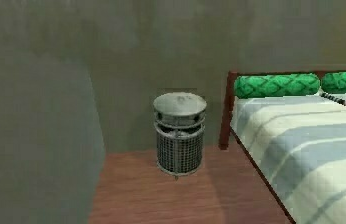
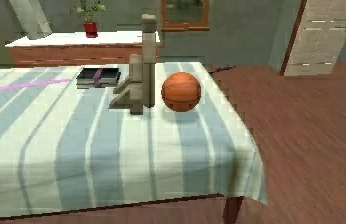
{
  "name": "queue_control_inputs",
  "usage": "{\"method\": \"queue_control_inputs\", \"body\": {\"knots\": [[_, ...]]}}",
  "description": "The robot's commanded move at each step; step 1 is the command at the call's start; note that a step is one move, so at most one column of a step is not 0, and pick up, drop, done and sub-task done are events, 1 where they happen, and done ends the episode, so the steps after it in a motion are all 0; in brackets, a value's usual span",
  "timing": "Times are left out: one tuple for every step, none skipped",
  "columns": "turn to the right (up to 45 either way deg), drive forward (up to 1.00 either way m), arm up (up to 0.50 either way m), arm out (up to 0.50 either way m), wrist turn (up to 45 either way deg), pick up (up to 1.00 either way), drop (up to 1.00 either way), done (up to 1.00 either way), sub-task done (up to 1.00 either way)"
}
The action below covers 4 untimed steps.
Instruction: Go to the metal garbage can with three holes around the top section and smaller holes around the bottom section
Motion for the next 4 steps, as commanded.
{"method": "queue_control_inputs", "body": {"knots": [[-6.0, 0.00, 0.00, 0.00, 0.0, 0.00, 0.00, 0.00, 0.00], [0.0, 0.60, 0.00, 0.00, 0.0, 0.00, 0.00, 0.00, 0.00], [12.0, 0.00, 0.00, 0.00, 0.0, 0.00, 0.00, 0.00, 0.00], [0.0, 0.00, 0.00, 0.00, 0.0, 0.00, 0.00, 1.00, 0.00]]}}
